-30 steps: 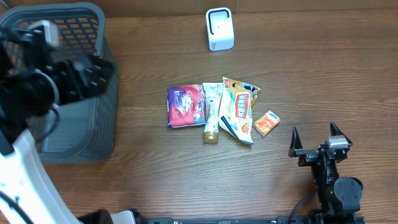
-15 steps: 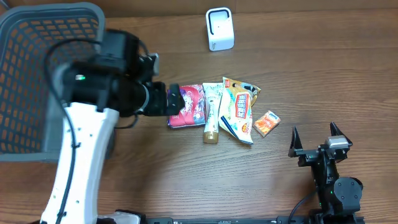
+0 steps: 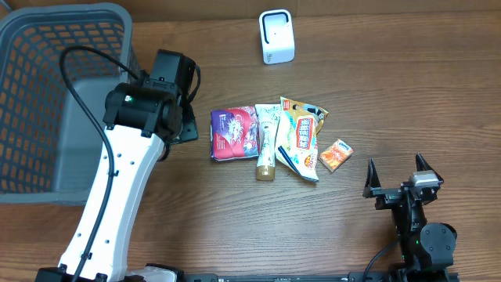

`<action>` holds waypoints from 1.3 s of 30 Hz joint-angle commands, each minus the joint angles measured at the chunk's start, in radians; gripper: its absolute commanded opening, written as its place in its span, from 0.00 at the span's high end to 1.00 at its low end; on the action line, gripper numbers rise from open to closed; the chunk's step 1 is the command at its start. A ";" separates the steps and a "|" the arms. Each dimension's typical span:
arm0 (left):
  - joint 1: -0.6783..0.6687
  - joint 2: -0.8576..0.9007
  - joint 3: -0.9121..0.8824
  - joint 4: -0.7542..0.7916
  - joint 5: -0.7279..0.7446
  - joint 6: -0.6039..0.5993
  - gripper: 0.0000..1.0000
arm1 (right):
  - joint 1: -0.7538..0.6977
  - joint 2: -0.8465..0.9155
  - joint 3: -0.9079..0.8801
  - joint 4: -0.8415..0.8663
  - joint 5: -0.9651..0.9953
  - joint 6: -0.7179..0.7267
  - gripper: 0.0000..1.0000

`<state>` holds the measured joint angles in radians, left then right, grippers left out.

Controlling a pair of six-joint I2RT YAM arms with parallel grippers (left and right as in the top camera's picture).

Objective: Scan the item barcode

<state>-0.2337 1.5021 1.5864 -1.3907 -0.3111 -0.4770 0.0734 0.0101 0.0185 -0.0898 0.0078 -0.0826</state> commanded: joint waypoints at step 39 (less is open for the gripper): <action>0.346 0.121 -0.007 0.502 -0.062 0.121 0.96 | -0.002 -0.007 -0.011 0.007 0.006 -0.004 0.00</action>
<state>0.0944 1.6180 1.5780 -0.9207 -0.3264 -0.4072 0.0734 0.0101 0.0185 -0.0898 0.0078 -0.0826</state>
